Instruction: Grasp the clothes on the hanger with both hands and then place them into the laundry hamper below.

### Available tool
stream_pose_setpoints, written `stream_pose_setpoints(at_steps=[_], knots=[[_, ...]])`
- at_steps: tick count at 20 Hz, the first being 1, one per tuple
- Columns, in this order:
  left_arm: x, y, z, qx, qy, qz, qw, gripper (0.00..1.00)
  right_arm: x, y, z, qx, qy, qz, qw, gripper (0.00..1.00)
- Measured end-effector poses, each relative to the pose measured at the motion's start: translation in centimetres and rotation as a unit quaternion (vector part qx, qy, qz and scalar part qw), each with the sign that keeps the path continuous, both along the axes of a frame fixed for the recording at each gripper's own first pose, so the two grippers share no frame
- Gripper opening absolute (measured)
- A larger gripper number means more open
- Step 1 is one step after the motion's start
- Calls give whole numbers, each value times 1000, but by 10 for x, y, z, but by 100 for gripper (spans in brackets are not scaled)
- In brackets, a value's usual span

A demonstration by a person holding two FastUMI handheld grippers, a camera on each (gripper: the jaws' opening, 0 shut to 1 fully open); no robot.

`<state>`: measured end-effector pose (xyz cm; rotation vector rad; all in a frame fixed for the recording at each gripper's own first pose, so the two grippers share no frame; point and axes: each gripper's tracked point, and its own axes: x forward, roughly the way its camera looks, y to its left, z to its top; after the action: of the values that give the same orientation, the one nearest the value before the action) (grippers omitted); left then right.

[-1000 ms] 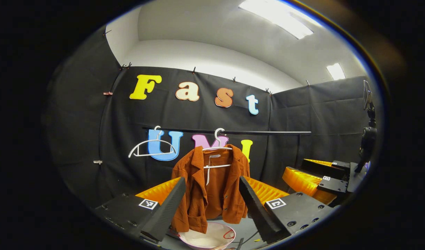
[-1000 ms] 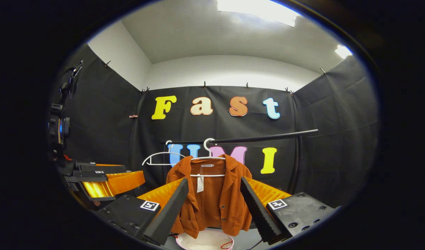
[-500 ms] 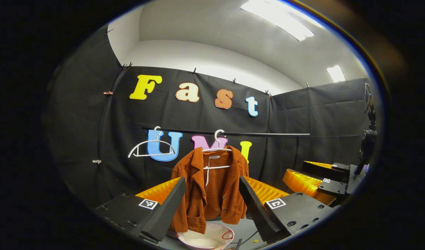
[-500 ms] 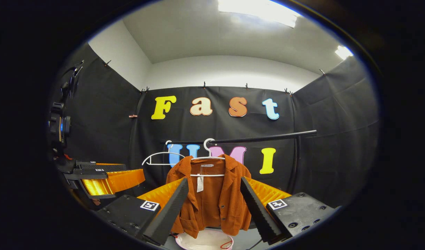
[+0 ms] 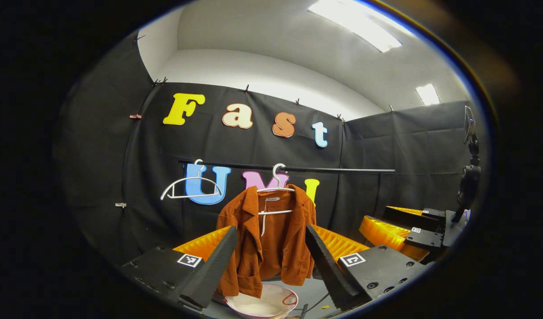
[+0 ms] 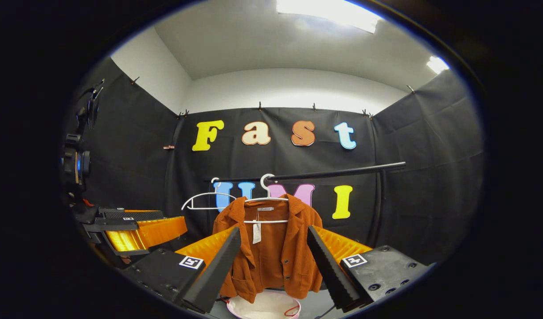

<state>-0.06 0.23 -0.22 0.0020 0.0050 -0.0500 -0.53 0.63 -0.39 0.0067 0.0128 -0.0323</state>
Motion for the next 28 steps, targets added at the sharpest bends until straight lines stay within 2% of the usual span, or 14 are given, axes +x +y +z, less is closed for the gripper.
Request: stream_pose_setpoints(at_steps=[13, 15, 18, 19, 24, 28], knots=[[28, 6, -24, -11, 23, -64, 998, 97, 11, 7, -25, -3, 19, -53, 998, 99], [40, 7, -32, -15, 28, -61, 998, 97, 23, 3, -31, -7, 23, -50, 998, 97], [64, 5, -45, -22, 31, -58, 998, 97, 53, -4, -50, -4, 34, -34, 999, 99], [73, 5, -49, -23, 31, -56, 998, 97, 66, -6, -58, -2, 38, -25, 999, 96], [130, 11, -69, -31, 18, -8, 999, 97, 144, -31, -111, 3, 56, 18, 998, 98], [177, 20, -94, -30, 25, 57, 998, 97, 201, -54, -151, 6, 70, 36, 997, 98]])
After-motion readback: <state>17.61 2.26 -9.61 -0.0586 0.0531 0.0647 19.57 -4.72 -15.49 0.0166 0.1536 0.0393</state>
